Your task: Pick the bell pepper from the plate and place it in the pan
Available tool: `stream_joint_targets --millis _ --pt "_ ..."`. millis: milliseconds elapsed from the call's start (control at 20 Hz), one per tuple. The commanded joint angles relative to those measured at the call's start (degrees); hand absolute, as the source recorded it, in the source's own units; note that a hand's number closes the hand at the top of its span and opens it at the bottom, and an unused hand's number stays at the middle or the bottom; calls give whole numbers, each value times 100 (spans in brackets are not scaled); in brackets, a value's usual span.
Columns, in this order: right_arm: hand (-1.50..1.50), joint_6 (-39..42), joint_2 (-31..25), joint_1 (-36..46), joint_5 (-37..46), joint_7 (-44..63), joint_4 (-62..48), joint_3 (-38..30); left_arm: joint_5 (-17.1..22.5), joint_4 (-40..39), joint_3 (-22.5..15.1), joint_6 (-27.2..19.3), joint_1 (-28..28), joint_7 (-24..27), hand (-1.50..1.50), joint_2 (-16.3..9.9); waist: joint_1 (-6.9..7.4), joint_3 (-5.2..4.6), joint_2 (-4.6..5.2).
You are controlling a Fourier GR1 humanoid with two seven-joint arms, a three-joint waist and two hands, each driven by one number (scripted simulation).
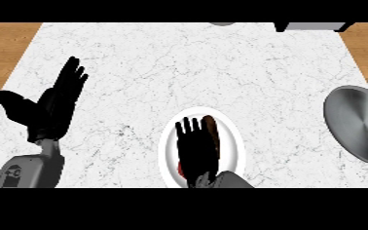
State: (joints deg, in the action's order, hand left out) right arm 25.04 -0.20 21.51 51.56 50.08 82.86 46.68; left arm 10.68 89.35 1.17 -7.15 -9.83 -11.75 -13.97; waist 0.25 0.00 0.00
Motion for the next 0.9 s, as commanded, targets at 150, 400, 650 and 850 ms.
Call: stream_joint_targets --millis 150,400,650,850 --pt "-150 -693 20 474 -728 270 -797 357 -184 386 -48 11 266 -205 0 151 40 0 2" --pt "150 -727 -56 319 -202 -948 -1031 123 -184 -27 167 90 174 239 0 249 -10 0 2" --pt "150 -1718 19 171 -76 -999 -1506 644 -145 141 247 364 246 106 0 95 10 0 3" --pt "150 -1697 20 426 -135 -1603 -1807 128 -212 -186 319 256 -186 -16 0 219 -10 0 6"
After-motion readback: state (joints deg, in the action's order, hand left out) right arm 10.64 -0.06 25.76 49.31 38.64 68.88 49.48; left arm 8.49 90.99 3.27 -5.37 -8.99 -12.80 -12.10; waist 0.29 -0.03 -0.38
